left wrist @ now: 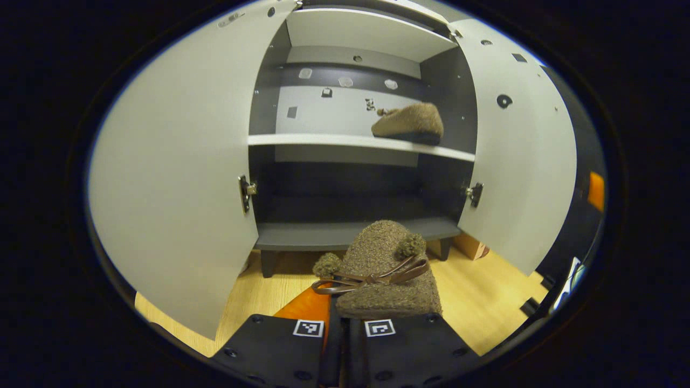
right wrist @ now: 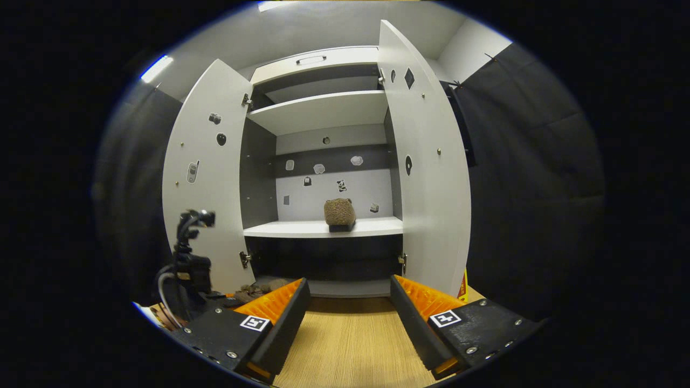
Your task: Grab one shoe with the right hand and put it into the shoe cabinet, grab the other shoe with the left hand and put it into the shoe cabinet; then close the right door with the right hand and the left door with the left hand.
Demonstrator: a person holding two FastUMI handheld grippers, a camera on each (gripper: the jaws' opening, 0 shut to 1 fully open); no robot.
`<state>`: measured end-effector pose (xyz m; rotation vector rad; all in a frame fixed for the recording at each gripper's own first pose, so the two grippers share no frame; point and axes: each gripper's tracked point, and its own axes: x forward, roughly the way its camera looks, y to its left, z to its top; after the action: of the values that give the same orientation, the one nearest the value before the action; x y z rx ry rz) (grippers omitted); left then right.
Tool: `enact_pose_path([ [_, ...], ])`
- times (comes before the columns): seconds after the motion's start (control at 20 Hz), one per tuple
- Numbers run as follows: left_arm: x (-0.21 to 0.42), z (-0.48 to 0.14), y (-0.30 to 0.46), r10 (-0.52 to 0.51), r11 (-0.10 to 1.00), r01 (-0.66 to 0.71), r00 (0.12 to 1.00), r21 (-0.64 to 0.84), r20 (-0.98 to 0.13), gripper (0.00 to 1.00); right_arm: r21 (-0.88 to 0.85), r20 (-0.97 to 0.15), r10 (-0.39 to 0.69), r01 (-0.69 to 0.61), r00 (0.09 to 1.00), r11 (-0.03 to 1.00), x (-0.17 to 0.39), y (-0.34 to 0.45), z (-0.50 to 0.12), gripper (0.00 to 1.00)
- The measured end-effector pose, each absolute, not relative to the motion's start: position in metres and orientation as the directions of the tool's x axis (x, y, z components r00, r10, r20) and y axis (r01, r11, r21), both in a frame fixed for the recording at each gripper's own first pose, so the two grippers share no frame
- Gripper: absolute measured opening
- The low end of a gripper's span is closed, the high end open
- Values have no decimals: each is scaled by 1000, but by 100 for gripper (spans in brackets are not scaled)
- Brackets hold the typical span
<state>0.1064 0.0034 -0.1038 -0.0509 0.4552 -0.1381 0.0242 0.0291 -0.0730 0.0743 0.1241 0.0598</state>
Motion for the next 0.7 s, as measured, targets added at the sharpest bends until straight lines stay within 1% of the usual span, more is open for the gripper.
enact_pose_path([
  [0.05,111,-86,14,-140,989,106,904,-103,-404,14,74,-119,66,-57,991,996,23,29,-73,92],
  [0.15,121,-22,14,-141,986,99,928,-135,-346,14,73,-115,68,-60,991,996,20,28,-71,92],
  [0.2,134,3,12,-157,981,110,931,-159,-328,15,76,-111,68,-59,992,995,18,28,-70,92],
  [0.25,149,27,9,-178,974,123,933,-188,-312,13,78,-107,71,-63,992,995,17,29,-67,92],
  [0.3,166,48,7,-191,969,132,935,-207,-298,14,78,-100,69,-61,993,995,14,29,-64,92],
  [0.35,185,66,7,-190,969,131,939,-211,-288,13,75,-96,63,-56,993,996,13,27,-62,92],
  [0.5,264,91,8,-160,974,104,946,-203,-281,13,60,-79,35,-30,996,998,7,23,-56,92],
  [0.6,304,84,12,-140,975,76,940,-210,-311,13,46,-73,13,-10,997,999,2,19,-56,92],
  [0.7,341,64,15,-104,980,34,929,-196,-356,14,38,-62,-6,8,998,999,-2,16,-51,92],
])
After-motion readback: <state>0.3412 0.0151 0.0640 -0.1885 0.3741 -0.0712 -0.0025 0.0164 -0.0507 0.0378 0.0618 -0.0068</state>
